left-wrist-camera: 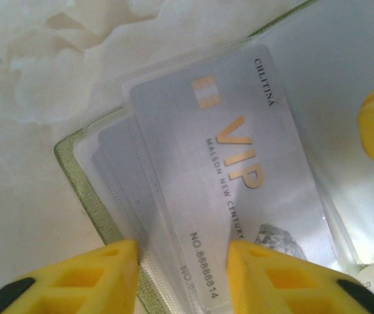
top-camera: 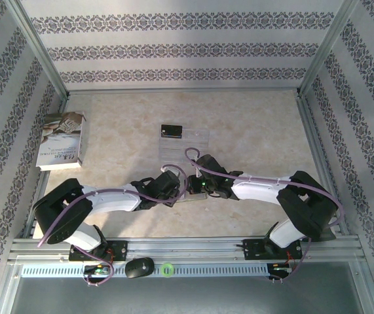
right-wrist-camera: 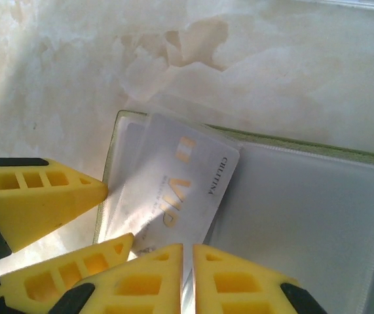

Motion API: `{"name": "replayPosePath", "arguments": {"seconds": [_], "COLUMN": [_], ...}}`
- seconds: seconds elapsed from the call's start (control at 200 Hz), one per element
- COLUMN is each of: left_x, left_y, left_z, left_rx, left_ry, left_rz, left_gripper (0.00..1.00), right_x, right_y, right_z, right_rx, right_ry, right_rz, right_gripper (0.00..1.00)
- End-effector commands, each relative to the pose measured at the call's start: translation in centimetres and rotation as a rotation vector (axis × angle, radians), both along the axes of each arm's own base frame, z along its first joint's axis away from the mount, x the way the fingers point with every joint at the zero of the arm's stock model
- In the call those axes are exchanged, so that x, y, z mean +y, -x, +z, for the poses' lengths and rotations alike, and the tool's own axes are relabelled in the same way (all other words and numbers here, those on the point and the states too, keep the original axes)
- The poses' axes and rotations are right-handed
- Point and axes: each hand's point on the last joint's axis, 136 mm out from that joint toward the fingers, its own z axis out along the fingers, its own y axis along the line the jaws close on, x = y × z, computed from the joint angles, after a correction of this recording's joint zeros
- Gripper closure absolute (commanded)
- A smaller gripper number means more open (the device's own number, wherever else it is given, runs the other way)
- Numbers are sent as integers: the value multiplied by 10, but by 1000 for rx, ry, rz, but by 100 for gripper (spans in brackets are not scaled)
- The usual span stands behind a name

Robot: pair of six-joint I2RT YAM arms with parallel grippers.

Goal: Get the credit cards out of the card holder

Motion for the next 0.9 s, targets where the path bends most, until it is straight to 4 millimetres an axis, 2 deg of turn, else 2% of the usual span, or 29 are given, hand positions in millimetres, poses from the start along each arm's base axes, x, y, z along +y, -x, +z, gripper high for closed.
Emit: {"name": "replayPosePath", "arguments": {"seconds": [0.0,0.255,0.59,0.899], "left_x": [20,23,22,19], "left_y": [13,20,24,30], "left_z": [-20,-18,-19,-21], "left_rx": [43,51,75,108], "left_ry": [-117,-94,-56,-16], "left_rz": [-19,-21,4,23], "left_gripper": [69,86,86,86], "right_x": [-5,7,27,3], "right_y": [0,0,1,1], "right_z": [2,0,-6,-26], "right_rx": [-31,-19,119,194], "right_ry": [24,24,-146,-103], "right_rz": [13,44,10,-131], "right_gripper": [87,86,83,83]}}
